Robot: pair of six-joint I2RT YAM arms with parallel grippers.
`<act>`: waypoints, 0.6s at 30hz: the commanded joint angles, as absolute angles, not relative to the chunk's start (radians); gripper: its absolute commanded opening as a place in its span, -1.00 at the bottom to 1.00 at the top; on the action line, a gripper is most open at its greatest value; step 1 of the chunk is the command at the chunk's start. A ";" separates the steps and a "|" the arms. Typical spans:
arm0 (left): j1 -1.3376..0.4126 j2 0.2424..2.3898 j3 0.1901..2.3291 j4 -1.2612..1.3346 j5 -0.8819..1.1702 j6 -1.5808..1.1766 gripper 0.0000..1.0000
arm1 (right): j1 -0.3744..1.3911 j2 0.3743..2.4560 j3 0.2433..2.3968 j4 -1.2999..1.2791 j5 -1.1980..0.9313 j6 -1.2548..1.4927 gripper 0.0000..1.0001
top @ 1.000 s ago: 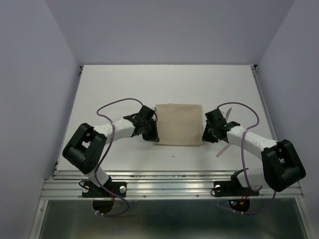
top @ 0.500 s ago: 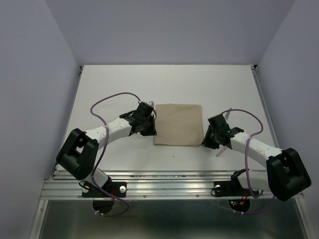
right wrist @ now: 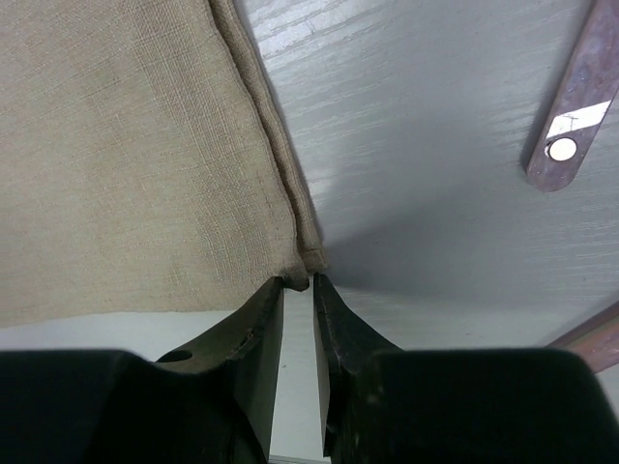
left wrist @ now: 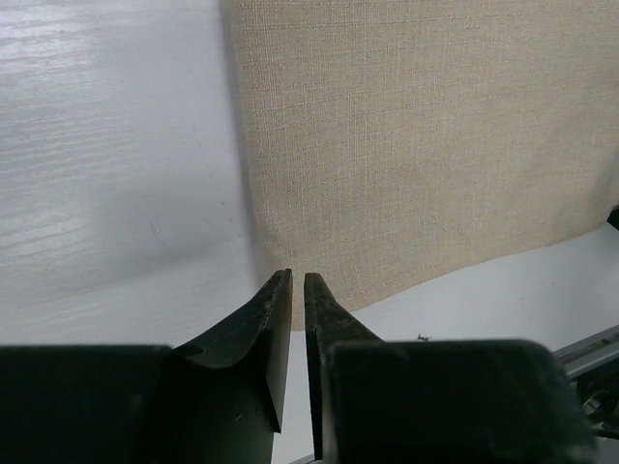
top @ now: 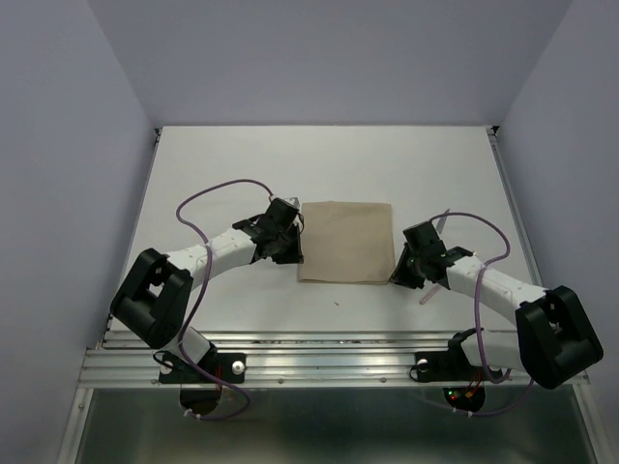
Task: Fold the napkin into a case and place the utensils inside
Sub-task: Pick up the top corner of the square-folded napkin from the center of the board.
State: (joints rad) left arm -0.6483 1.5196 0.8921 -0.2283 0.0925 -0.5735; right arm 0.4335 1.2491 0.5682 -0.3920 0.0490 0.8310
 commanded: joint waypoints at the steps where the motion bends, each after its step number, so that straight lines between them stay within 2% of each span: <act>1: -0.653 1.523 0.908 -0.216 0.080 -0.554 -0.54 | 0.442 1.227 0.580 -0.364 0.045 0.841 -0.53; 9: -0.653 1.519 0.899 -0.215 0.083 -0.545 -0.55 | 0.442 1.241 0.583 -0.356 0.038 0.836 -0.56; 12: -0.653 1.514 0.894 -0.215 0.084 -0.545 -0.55 | 0.442 1.249 0.594 -0.360 0.037 0.828 -0.68; 16: -0.653 1.508 0.894 -0.215 0.083 -0.545 -0.55 | 0.442 1.246 0.609 -0.364 0.041 0.822 -0.99; 18: -0.652 1.502 0.896 -0.215 0.078 -0.545 -0.55 | 0.442 1.239 0.621 -0.371 0.041 0.819 -0.99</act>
State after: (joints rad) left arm -0.6483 1.5242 0.8921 -0.2272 0.0929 -0.5606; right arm 0.4335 1.2461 0.5697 -0.3893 0.0441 0.8299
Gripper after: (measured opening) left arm 0.226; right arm 0.017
